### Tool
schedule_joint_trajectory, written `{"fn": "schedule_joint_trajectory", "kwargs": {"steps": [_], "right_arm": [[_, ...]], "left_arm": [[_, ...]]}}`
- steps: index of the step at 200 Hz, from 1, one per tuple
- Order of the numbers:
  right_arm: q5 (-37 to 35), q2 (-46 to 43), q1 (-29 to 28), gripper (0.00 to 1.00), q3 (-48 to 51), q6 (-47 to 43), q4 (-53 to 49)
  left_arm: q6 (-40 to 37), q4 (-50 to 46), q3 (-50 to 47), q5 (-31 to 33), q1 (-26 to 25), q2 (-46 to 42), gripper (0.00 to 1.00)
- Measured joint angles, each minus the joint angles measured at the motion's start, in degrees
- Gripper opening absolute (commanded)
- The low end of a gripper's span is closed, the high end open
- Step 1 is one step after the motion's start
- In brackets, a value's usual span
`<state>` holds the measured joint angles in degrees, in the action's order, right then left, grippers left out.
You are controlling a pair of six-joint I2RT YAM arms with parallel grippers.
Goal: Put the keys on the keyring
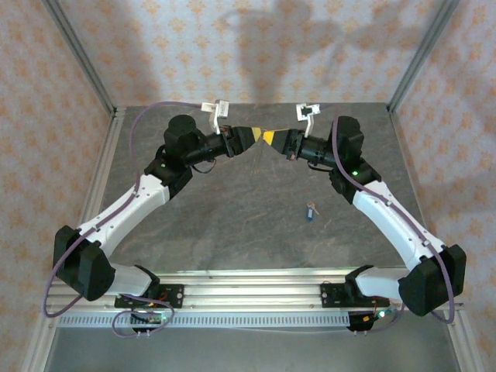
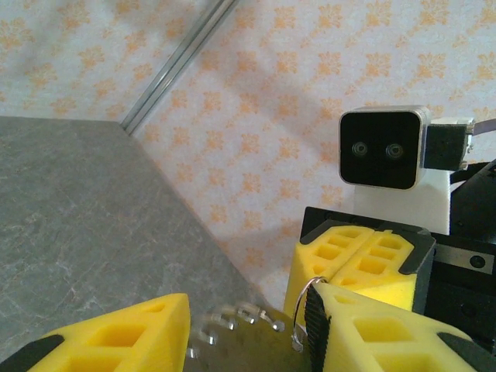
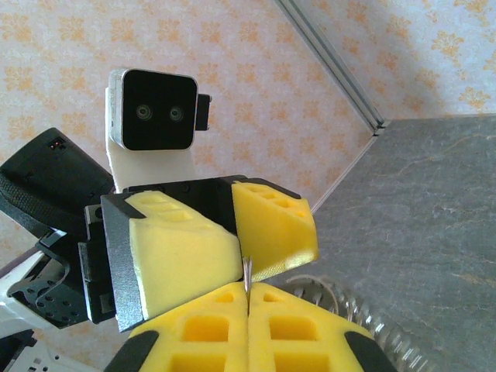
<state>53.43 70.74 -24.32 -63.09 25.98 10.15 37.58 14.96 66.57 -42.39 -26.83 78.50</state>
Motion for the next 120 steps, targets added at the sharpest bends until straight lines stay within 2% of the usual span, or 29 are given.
{"fn": "schedule_joint_trajectory", "kwargs": {"steps": [73, 120], "right_arm": [[0.0, -0.4, 0.0, 0.00, 0.0, 0.0, 0.2], [0.0, -0.4, 0.0, 0.00, 0.3, 0.0, 0.2]], "left_arm": [[0.7, 2.2, 0.0, -0.2, -1.2, 0.1, 0.43], [1.6, 3.2, 0.0, -0.3, -2.1, 0.6, 0.33]]}}
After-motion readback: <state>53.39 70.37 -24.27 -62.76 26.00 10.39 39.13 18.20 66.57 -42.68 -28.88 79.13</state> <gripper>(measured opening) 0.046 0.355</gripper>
